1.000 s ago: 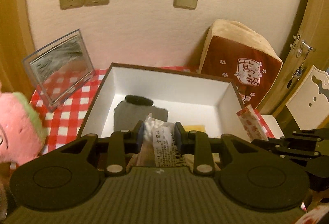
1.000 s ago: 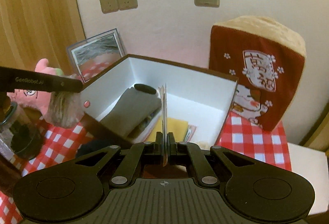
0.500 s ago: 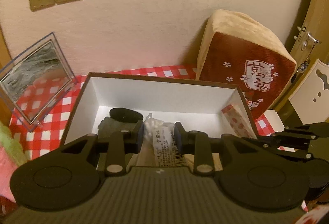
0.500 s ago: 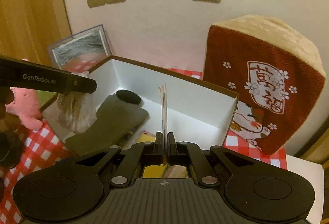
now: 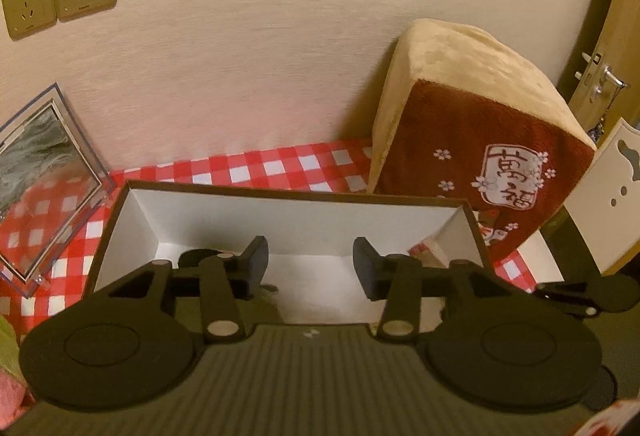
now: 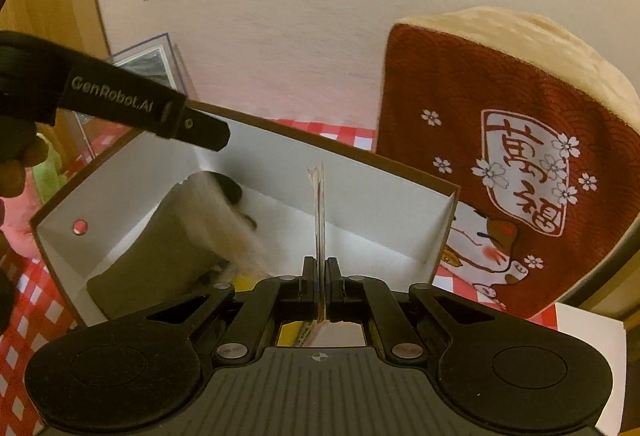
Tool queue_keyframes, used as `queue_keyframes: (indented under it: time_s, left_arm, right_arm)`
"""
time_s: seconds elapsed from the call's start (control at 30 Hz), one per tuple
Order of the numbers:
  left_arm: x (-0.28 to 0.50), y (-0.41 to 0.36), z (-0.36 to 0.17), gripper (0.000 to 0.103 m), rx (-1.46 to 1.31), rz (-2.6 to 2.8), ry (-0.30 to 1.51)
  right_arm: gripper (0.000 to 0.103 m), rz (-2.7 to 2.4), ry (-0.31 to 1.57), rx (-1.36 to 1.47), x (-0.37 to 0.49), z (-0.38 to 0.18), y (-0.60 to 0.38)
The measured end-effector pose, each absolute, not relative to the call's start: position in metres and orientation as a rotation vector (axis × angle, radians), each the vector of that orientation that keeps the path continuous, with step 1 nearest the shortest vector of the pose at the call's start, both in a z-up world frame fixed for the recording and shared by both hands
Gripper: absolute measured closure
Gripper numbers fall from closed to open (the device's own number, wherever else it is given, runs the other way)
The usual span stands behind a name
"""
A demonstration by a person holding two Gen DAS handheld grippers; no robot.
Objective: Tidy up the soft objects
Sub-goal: 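Lower the paper strip into the box with the right gripper while the left gripper carries the swab bag in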
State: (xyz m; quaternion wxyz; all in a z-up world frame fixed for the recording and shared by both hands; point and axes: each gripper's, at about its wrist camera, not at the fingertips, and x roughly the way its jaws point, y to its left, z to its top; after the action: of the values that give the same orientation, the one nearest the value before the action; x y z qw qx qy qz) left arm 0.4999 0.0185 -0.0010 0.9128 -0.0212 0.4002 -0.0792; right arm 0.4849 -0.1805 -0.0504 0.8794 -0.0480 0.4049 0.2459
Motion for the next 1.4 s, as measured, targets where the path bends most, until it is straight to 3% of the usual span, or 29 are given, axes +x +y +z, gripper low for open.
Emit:
queue_keyframes:
  time_s: [0.77, 0.83, 0.87, 0.9, 0.93, 1.03, 1.4]
  left_arm:
    - [0.488, 0.046, -0.013, 0.056, -0.041, -0.114, 0.88]
    - [0.485, 0.047, -0.013, 0.056, -0.04, -0.108, 0.881]
    - [0.484, 0.048, -0.012, 0.055, -0.04, -0.105, 0.881]
    - [0.482, 0.05, -0.011, 0.055, -0.042, -0.103, 0.88]
    - [0.48, 0.051, -0.011, 0.053, -0.044, -0.101, 0.879]
    - [0.47, 0.058, -0.008, 0.048, -0.057, -0.089, 0.873]
    - [0.409, 0.076, -0.004, 0.047, -0.089, -0.056, 0.875]
  right_arm:
    - [0.099, 0.54, 0.794, -0.082, 0.496, -0.046, -0.168]
    - [0.092, 0.541, 0.769, -0.07, 0.498, -0.043, -0.166]
    - [0.065, 0.534, 0.756, -0.066, 0.498, -0.042, -0.166]
    - [0.028, 0.529, 0.742, -0.062, 0.497, -0.04, -0.166]
    - [0.019, 0.521, 0.718, -0.053, 0.495, -0.039, -0.167]
    - [0.019, 0.536, 0.693, -0.062, 0.486, -0.036, -0.169]
    - [0.019, 0.52, 0.755, 0.004, 0.44, -0.034, -0.192]
